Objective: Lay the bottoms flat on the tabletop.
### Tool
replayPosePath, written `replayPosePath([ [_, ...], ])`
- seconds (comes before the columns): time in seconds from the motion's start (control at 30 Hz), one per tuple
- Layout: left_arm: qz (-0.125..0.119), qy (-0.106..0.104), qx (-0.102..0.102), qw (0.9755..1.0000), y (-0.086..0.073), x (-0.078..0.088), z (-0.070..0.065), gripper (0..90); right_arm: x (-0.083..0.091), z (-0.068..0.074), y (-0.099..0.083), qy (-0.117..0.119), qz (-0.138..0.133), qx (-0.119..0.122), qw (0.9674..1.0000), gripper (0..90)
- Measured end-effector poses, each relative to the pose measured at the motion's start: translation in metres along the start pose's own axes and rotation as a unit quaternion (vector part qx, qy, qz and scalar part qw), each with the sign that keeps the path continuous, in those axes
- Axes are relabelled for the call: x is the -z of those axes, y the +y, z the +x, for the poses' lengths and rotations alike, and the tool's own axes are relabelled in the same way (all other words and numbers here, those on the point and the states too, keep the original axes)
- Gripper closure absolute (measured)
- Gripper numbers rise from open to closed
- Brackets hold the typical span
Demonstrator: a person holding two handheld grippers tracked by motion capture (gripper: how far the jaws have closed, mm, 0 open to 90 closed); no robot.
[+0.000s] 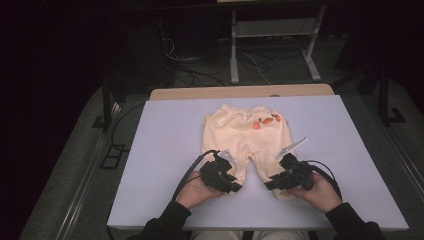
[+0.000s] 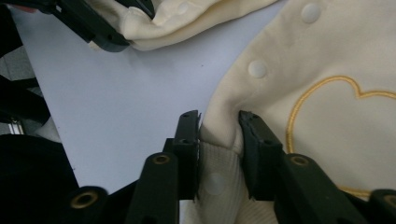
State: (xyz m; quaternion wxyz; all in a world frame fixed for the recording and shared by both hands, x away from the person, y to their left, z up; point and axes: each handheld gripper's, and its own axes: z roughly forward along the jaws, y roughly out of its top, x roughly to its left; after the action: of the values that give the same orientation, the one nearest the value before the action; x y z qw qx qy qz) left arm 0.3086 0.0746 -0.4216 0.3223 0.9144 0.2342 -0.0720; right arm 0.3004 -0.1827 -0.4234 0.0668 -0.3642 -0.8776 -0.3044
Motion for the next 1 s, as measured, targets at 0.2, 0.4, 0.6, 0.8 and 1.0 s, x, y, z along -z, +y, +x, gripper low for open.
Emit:
replayPosePath([
  [0.2, -0.022, -0.026, 0.01, 0.9994, -0.004, 0.005, 0.003, 37.0, 0.009, -0.002, 0.001, 0.02, -0.045, -0.003, 0.9988, 46.4],
  [0.4, -0.054, -0.012, 0.01, 0.9985, -0.007, 0.009, 0.006, 19.2, 0.017, -0.006, 0.0, -0.014, -0.082, -0.004, 0.9965, 21.2],
  [0.6, -0.085, 0.018, 0.011, 0.9962, -0.01, 0.015, 0.011, 0.0, 0.025, -0.011, -0.003, -0.033, -0.12, -0.009, 0.9922, 4.4],
  [0.8, -0.135, 0.043, 0.008, 0.9899, -0.016, 0.028, 0.016, 0.0, 0.034, -0.017, -0.009, -0.053, -0.147, -0.013, 0.9876, 0.0],
  [1.0, -0.16, 0.068, 0.009, 0.9847, -0.025, 0.045, 0.018, 0.0, 0.045, -0.024, -0.016, -0.061, -0.17, -0.025, 0.9832, 0.0],
])
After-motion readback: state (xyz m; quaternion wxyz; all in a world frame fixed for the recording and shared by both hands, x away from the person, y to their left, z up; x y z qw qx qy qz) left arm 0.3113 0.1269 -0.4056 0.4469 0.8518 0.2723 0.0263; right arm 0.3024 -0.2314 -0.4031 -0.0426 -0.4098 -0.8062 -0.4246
